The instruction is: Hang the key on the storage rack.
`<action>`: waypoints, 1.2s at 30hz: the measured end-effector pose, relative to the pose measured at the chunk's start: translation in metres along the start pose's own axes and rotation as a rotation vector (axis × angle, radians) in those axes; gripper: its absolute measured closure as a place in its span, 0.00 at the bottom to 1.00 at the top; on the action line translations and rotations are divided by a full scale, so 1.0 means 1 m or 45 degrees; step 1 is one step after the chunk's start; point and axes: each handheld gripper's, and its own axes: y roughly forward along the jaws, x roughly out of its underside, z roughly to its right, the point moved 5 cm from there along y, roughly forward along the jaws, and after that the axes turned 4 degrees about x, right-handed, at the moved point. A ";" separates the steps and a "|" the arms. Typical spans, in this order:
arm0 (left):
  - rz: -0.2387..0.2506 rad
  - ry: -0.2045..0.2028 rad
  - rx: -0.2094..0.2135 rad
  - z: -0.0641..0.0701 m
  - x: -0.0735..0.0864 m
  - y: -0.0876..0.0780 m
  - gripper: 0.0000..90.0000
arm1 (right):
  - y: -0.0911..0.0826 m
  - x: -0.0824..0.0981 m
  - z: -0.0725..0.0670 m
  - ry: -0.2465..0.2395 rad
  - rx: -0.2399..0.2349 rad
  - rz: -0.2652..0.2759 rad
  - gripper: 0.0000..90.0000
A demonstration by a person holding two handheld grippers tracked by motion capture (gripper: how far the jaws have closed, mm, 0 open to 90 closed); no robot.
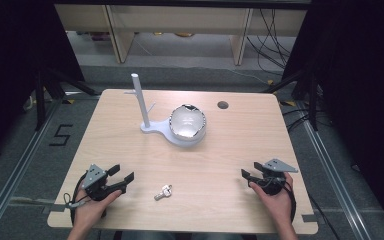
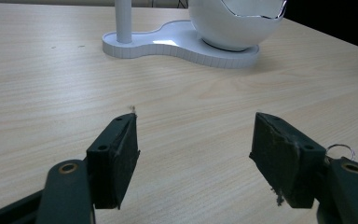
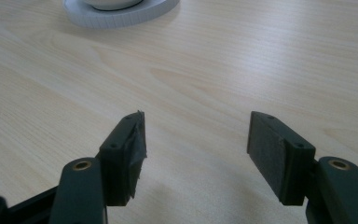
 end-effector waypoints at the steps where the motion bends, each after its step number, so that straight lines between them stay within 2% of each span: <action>1: 0.000 0.000 0.000 0.000 0.000 0.000 0.34 | 0.000 0.000 0.000 0.000 0.000 0.000 0.43; 2: -0.012 0.006 0.006 0.001 0.000 0.002 0.34 | 0.000 0.000 0.001 -0.002 -0.004 0.010 0.43; 3: -0.064 0.011 0.022 0.002 -0.001 0.004 0.35 | -0.002 0.000 -0.001 0.041 -0.003 0.010 0.43; 4: -0.064 0.011 0.022 0.002 -0.001 0.004 0.36 | -0.002 0.000 -0.001 0.041 -0.003 0.010 0.43; 5: -0.141 -0.002 0.055 0.008 -0.004 0.006 0.36 | 0.000 0.000 0.002 0.014 -0.010 0.032 0.43; 6: -0.141 -0.002 0.055 0.008 -0.004 0.006 0.37 | 0.000 0.000 0.002 0.014 -0.010 0.032 0.43; 7: -0.253 0.002 0.088 0.015 -0.009 0.009 0.38 | -0.002 0.001 -0.002 0.062 -0.010 -0.012 0.43; 8: -0.253 0.002 0.088 0.015 -0.009 0.009 0.38 | -0.002 0.001 -0.002 0.062 -0.010 -0.012 0.43; 9: -0.359 0.032 0.109 0.022 -0.015 0.011 0.38 | 0.001 0.000 0.001 -0.011 -0.004 0.003 0.43; 10: -0.359 0.032 0.109 0.022 -0.015 0.011 0.38 | 0.000 0.000 -0.001 -0.008 -0.003 -0.017 0.43; 11: -0.478 0.093 0.147 0.028 -0.021 0.012 0.38 | 0.000 0.000 -0.001 -0.018 0.002 -0.019 0.43; 12: -0.478 0.093 0.147 0.028 -0.021 0.012 0.38 | 0.000 0.000 -0.003 0.002 0.002 -0.019 0.43; 13: -0.597 0.155 0.176 0.034 -0.026 0.015 0.38 | 0.001 0.000 -0.001 -0.027 0.008 -0.011 0.43; 14: -0.641 0.162 0.184 0.039 -0.028 0.018 0.38 | 0.001 0.000 -0.001 -0.015 0.003 -0.030 0.43; 15: -0.641 0.162 0.184 0.039 -0.028 0.018 0.39 | 0.002 0.000 0.000 -0.032 0.015 -0.021 0.43; 16: -0.699 0.186 0.213 0.045 -0.030 0.020 0.39 | 0.002 0.000 0.000 -0.032 0.015 -0.021 0.43; 17: -0.764 0.255 0.265 0.054 -0.034 0.025 0.45 | 0.001 0.000 0.000 -0.026 0.012 -0.021 0.43; 18: -0.764 0.255 0.265 0.054 -0.034 0.025 0.46 | 0.001 0.000 0.000 -0.026 0.012 -0.021 0.43; 19: -0.876 0.311 0.302 0.063 -0.038 0.029 0.47 | 0.002 0.000 -0.001 -0.001 -0.008 -0.022 0.43; 20: -0.876 0.311 0.302 0.063 -0.038 0.029 0.47 | 0.002 0.000 -0.001 -0.001 -0.008 -0.022 0.43; 21: -0.928 0.349 0.328 0.067 -0.038 0.033 0.47 | 0.002 0.000 0.001 -0.013 0.006 -0.022 0.42; 22: -0.981 0.355 0.346 0.073 -0.038 0.036 0.47 | 0.002 0.000 0.001 -0.013 0.006 -0.022 0.42; 23: -1.024 0.355 0.359 0.079 -0.038 0.040 0.47 | 0.003 0.000 -0.001 0.000 -0.023 -0.046 0.42; 24: -1.094 0.399 0.374 0.082 -0.038 0.043 0.47 | 0.001 0.001 -0.003 0.031 -0.013 -0.067 0.42; 25: -1.168 0.454 0.381 0.087 -0.039 0.050 0.48 | 0.002 0.000 -0.002 0.002 -0.011 -0.055 0.42; 26: -1.168 0.454 0.381 0.087 -0.039 0.050 0.49 | 0.002 0.000 -0.002 0.002 -0.011 -0.055 0.42; 28: -1.231 0.504 0.368 0.095 -0.041 0.061 0.51 | 0.003 0.000 -0.001 -0.017 -0.025 -0.057 0.42; 29: -1.244 0.518 0.367 0.097 -0.041 0.064 0.52 | 0.003 0.000 -0.002 -0.014 -0.027 -0.059 0.42; 30: -1.244 0.518 0.367 0.097 -0.041 0.064 0.54 | 0.003 0.000 -0.002 -0.014 -0.027 -0.059 0.42; 31: -1.264 0.532 0.375 0.100 -0.040 0.067 0.55 | 0.004 0.000 0.000 -0.036 -0.022 -0.058 0.42; 36: -1.358 0.556 0.392 0.109 -0.033 0.073 0.57 | 0.003 0.000 0.000 -0.038 -0.024 -0.058 0.42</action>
